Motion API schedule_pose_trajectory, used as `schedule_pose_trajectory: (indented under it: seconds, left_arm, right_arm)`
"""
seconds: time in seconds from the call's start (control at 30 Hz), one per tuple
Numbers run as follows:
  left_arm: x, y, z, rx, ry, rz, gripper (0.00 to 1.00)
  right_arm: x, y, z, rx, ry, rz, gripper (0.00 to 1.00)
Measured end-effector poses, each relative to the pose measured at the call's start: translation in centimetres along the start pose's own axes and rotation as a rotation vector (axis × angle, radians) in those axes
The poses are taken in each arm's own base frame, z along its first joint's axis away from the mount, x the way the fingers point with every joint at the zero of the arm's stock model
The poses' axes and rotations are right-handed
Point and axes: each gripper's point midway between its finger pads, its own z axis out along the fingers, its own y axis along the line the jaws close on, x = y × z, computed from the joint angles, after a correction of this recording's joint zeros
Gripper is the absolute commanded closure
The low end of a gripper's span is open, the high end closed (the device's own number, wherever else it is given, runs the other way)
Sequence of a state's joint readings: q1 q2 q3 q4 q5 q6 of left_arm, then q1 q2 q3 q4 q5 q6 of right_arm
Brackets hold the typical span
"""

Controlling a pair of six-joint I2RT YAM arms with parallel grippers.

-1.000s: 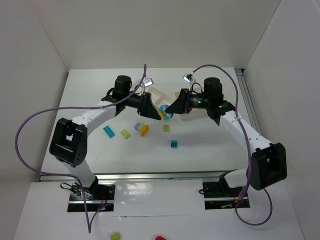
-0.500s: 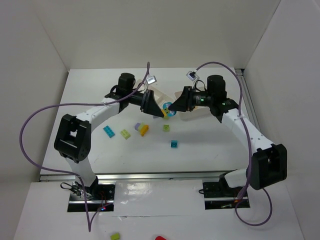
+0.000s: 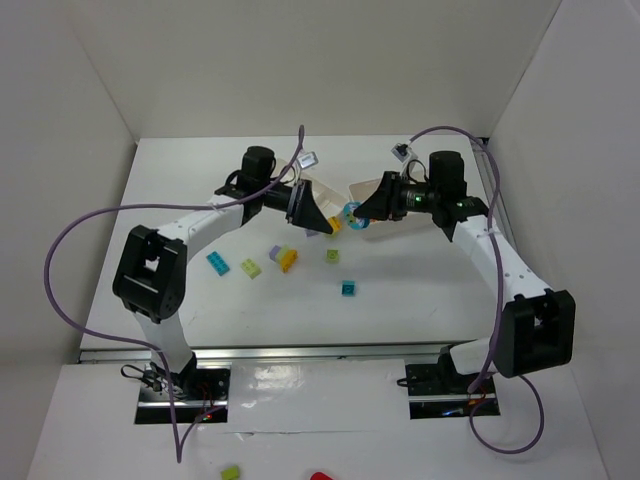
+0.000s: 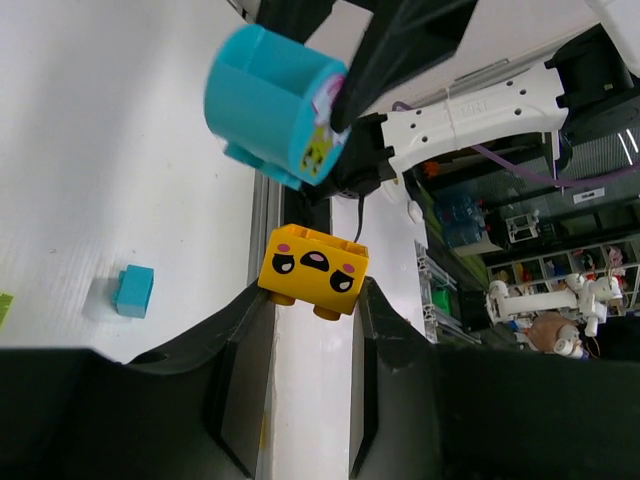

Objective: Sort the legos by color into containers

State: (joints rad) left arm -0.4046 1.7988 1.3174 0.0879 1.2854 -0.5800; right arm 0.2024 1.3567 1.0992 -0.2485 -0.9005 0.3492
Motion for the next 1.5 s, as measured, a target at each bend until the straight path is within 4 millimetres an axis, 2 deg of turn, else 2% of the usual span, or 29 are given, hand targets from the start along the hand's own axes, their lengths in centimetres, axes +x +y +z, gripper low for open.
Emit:
schedule_pose_trajectory:
  seconds: [0.17,0.27,0.37,0.47,0.6,0.73,0.8,0.97,1.0,1.07,1.1,1.13,1.17,1.2,1.23,1.4,1.43,1.5]
  left_arm:
    - [-0.3,0.5,0.1,-0.009,-0.004,-0.007,1.00]
    - [-0.9,1.8,0.4,-0.036,-0.016,-0.023,1.00]
    - [-2.3,3.8,0.9,-0.091,-0.037,-0.071,1.00]
    - [-5.1,5.7,1.4,-0.154,-0.069,-0.082,1.00]
    - [-8.5,8.5,2.3,-0.248,-0.113,-0.110,1.00]
    - [-9.9,11.6,3.4,-0.325,-0.136,-0.156,1.00]
    - [-10.3,13.2,4.0,-0.362,-0.142,-0.177,1.00]
    - [-11.0,16.6,5.8,-0.412,-0.144,-0.194,1.00]
    - [-11.0,16.9,6.2,-0.418,-0.141,-0.203,0.96]
    - [-11.0,17.2,7.0,-0.420,-0.140,-0.213,0.74]
    - [-11.1,17.2,7.3,-0.420,-0.139,-0.214,0.49]
    - [-11.1,17.2,7.5,-0.419,-0.138,-0.213,0.39]
    - [-11.0,17.1,7.8,-0.417,-0.135,-0.217,0.26]
    - [-11.0,17.0,8.1,-0.414,-0.134,-0.221,0.19]
    - [-10.9,16.9,8.2,-0.412,-0.131,-0.224,0.03]
    - [-10.7,16.4,8.2,-0.408,-0.125,-0.231,0.00]
    - [-10.7,16.2,8.0,-0.413,-0.124,-0.231,0.03]
    - [-10.5,15.2,7.4,-0.433,-0.119,-0.229,0.12]
  right_arm:
    - [-0.2,-1.3,-0.6,0.047,-0.013,0.023,0.78]
    - [-0.4,-2.7,-0.7,0.131,-0.033,0.037,0.78]
    - [-1.1,-5.4,-1.3,0.294,-0.088,0.067,0.78]
    - [-2.2,-7.7,-2.3,0.448,-0.143,0.088,0.78]
    - [-5.4,-9.7,-4.0,0.621,-0.248,0.093,0.78]
    - [-7.7,-12.1,-4.9,0.748,-0.316,0.102,0.77]
    - [-8.0,-13.7,-5.1,0.809,-0.328,0.114,0.77]
    - [-6.8,-18.1,-5.5,0.930,-0.305,0.166,0.76]
    - [-6.6,-18.8,-5.7,0.952,-0.301,0.176,0.74]
    - [-6.4,-19.9,-5.9,0.981,-0.302,0.187,0.67]
    - [-6.4,-20.5,-6.1,0.999,-0.305,0.192,0.40]
    - [-6.4,-21.0,-6.2,1.012,-0.310,0.198,0.26]
    - [-6.3,-21.4,-6.2,1.020,-0.315,0.205,0.13]
    - [-6.4,-21.8,-6.3,1.031,-0.318,0.205,0.05]
    - [-6.5,-22.2,-6.2,1.039,-0.317,0.206,0.01]
    - [-8.0,-22.5,-6.3,1.057,-0.342,0.190,0.01]
    - [-8.3,-22.3,-6.6,1.060,-0.352,0.185,0.01]
    - [-8.7,-21.7,-7.1,1.065,-0.370,0.175,0.07]
